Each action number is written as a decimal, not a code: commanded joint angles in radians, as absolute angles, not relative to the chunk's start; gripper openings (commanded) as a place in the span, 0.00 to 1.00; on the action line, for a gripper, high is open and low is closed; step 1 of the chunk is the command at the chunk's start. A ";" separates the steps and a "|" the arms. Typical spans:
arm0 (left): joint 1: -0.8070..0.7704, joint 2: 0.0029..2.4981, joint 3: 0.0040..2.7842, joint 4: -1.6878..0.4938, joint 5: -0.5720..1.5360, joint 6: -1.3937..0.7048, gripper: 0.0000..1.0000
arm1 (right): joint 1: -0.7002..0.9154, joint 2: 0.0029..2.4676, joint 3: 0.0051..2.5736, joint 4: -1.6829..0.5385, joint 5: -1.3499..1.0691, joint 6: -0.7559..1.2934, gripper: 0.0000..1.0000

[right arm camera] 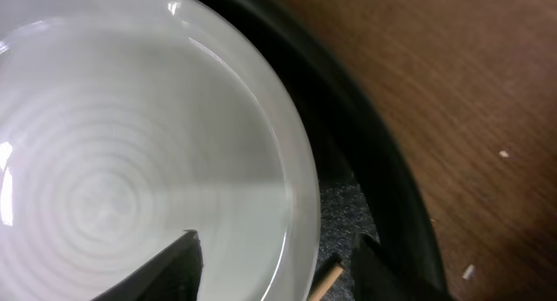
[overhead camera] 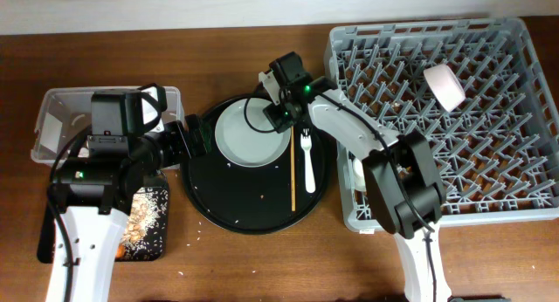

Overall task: Sort waste into correct bins and load items into the dishwasher rack
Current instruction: 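Grasp the edge of the grey plate with the right gripper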

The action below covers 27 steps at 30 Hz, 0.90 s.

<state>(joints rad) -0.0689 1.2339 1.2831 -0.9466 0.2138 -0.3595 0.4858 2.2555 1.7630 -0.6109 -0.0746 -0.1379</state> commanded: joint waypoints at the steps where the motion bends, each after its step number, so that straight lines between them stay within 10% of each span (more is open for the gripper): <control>1: -0.063 1.224 1.299 -0.945 0.221 -0.351 0.99 | 0.485 2.304 1.759 -0.604 -0.075 -0.140 0.52; 11: -0.063 1.224 1.299 -0.945 0.221 -0.351 0.99 | 0.485 2.318 1.759 -0.586 -0.101 -0.140 0.34; 15: -0.063 1.224 1.299 -0.945 0.221 -0.351 0.99 | 0.485 2.319 1.759 -0.586 -0.101 -0.140 0.45; 16: -0.063 1.224 1.299 -0.945 0.221 -0.351 0.99 | 0.485 2.319 1.759 -0.586 -0.105 -0.140 0.30; 27: -0.063 1.224 1.299 -0.945 0.221 -0.351 0.99 | 0.485 2.278 1.790 -0.598 -0.105 -0.140 0.04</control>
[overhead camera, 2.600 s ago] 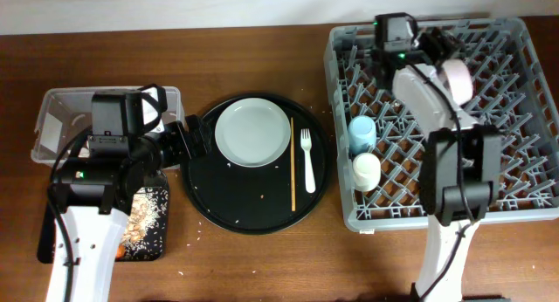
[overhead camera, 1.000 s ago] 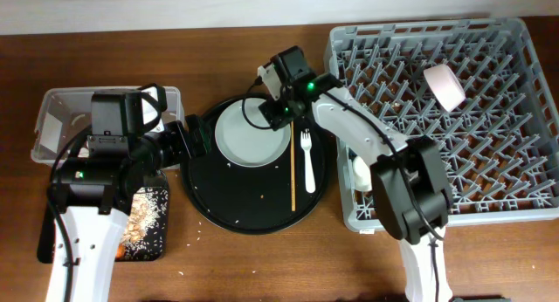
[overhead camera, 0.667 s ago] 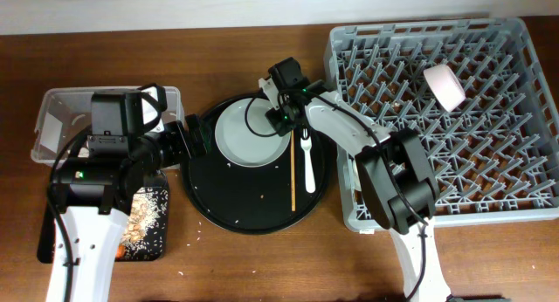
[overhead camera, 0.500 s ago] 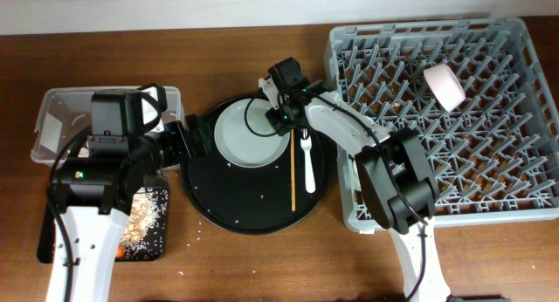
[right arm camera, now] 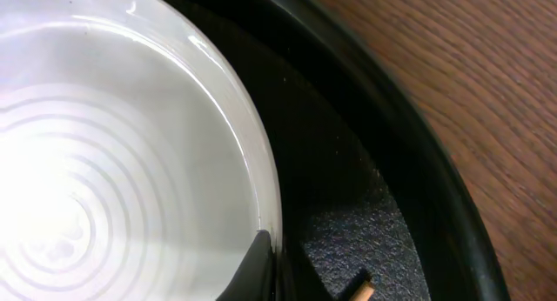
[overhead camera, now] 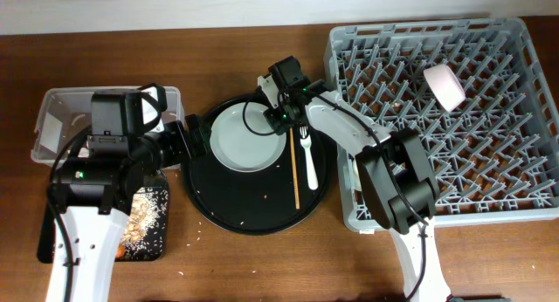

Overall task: Sort waste into correct bins and load items into the dishwasher rack
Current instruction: 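Grasp the edge of the grey plate with the right gripper, then lift the grey plate and stand it upright in the rack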

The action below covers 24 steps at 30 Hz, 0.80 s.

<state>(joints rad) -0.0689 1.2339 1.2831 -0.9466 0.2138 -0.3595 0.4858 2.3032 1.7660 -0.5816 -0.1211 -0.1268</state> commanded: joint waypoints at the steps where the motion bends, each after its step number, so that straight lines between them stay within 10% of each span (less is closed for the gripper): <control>1: -0.063 1.224 1.299 -0.945 0.221 -0.351 0.99 | 0.485 2.255 1.804 -0.608 -0.105 -0.140 0.04; 8: -0.063 1.224 1.299 -0.945 0.221 -0.351 0.99 | 0.476 1.978 1.818 -0.806 -0.011 -0.119 0.04; 17: -0.063 1.224 1.299 -0.945 0.221 -0.351 0.99 | 0.416 1.635 1.818 -0.904 0.938 -0.132 0.04; 24: -0.063 1.224 1.299 -0.945 0.221 -0.351 0.99 | 0.026 1.677 1.785 -0.929 0.796 -0.258 0.04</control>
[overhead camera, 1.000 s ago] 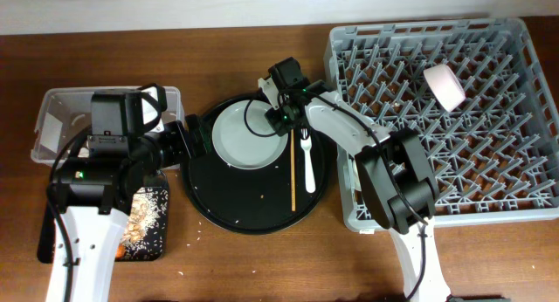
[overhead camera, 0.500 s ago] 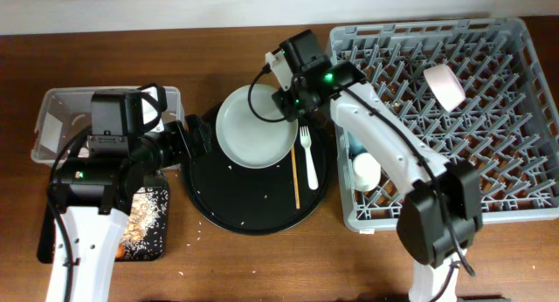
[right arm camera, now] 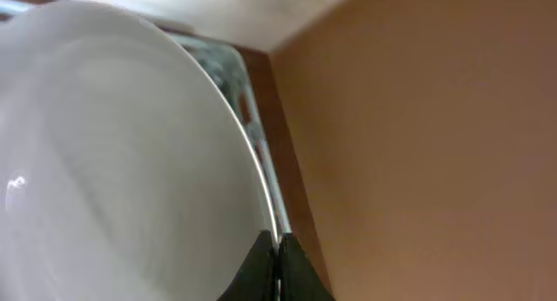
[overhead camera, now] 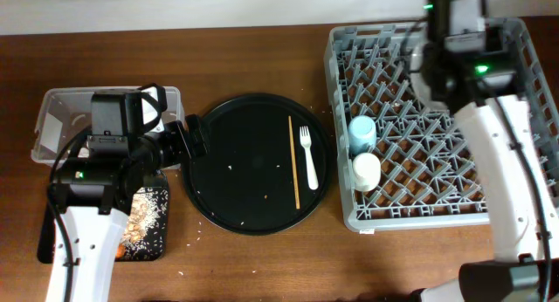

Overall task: Sort waste into correct bins and load items into the dishwasher rack
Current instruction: 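Lift the grey plate and stand it upright in the rack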

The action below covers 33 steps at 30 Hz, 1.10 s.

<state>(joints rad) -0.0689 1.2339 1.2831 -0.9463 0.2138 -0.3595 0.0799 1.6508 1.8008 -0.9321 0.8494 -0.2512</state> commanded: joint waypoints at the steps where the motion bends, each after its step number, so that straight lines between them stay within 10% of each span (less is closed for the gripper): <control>1: -0.063 1.224 1.299 -0.945 0.221 -0.351 0.99 | -0.003 1.708 1.771 -0.928 0.796 -0.258 0.04; 21: -0.063 1.224 1.299 -0.945 0.221 -0.351 0.99 | 0.116 1.856 1.765 -0.842 0.707 -0.546 0.04; 26: -0.063 1.224 1.299 -0.945 0.221 -0.351 0.99 | 0.119 1.856 1.765 -0.841 0.707 -0.543 0.53; 33: -0.063 1.224 1.299 -0.945 0.221 -0.351 0.99 | 0.244 1.798 1.766 -0.832 0.718 -0.407 0.57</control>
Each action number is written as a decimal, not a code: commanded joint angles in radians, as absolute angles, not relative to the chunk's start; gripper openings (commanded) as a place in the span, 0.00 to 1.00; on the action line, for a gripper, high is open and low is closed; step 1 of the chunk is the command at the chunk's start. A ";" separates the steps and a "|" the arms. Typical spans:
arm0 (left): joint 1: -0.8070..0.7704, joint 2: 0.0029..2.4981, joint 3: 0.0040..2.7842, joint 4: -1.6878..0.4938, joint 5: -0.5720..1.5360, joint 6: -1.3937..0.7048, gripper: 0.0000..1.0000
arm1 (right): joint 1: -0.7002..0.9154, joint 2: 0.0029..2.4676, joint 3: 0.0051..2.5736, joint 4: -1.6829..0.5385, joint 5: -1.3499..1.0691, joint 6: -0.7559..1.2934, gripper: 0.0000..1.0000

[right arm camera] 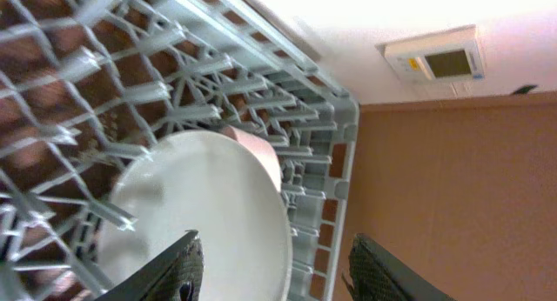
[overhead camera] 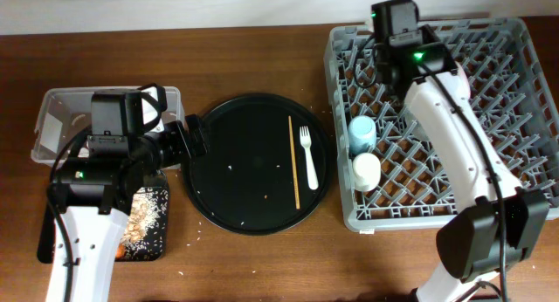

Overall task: Sort waste into correct bins and load items into the dishwasher rack
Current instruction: 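Lift the grey plate and stand it upright in the rack, then grasp the white fork on the round tray with the right gripper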

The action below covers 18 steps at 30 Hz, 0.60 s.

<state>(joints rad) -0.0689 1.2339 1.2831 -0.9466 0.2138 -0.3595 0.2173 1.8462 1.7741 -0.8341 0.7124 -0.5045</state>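
Observation:
A white plate [right arm camera: 196,218] stands on edge among the prongs of the grey dishwasher rack [overhead camera: 419,216], with a pink item [right arm camera: 259,150] just behind it. My right gripper [right arm camera: 274,240] is open, its fingers spread on either side of the plate's rim and not gripping it. In the overhead view the right arm [overhead camera: 410,53] reaches over the rack's back left part and hides the plate. A white fork [overhead camera: 307,146] and a wooden chopstick [overhead camera: 293,162] lie on the black round tray [overhead camera: 236,210]. My left gripper [overhead camera: 192,138] hovers open at the tray's left edge.
A blue cup [overhead camera: 362,132] and a white cup [overhead camera: 366,170] sit in the rack's left side. A clear bin [overhead camera: 52,119] stands at the far left, with a black bin of food scraps [overhead camera: 144,219] in front of it. Crumbs dot the tray.
My right gripper was shut on the plate's rim high over the rack. Now it is open and the plate stands in the rack. The right arm sits further left. The left arm is unmoved.
My right gripper was first open around the plate's rim on the black tray. Then it was shut on that rim. After that the plate was off the tray and held above the rack. Now it stands in the rack, let go.

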 commanded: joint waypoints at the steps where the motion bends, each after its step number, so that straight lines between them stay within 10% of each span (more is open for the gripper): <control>1: -0.063 1.224 1.299 -0.946 0.221 -0.351 0.99 | 0.273 1.774 1.766 -0.840 0.708 -0.297 0.58; 8: -0.063 1.224 1.299 -0.945 0.221 -0.351 0.99 | 0.453 1.750 1.765 -1.079 -0.197 0.019 0.99; 14: -0.063 1.224 1.299 -0.945 0.221 -0.351 0.99 | 0.506 1.856 1.732 -1.085 -0.300 0.226 0.99; 15: -0.063 1.224 1.299 -0.945 0.221 -0.351 0.99 | 0.520 1.873 1.719 -1.084 -0.299 0.226 0.94; 18: -0.063 1.224 1.299 -0.945 0.221 -0.351 0.99 | 0.561 1.951 1.700 -1.050 -0.234 0.228 0.27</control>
<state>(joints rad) -0.0689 1.2339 1.2831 -0.9470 0.2138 -0.3595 0.5385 1.9049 1.7107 -1.0599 -0.2737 0.2199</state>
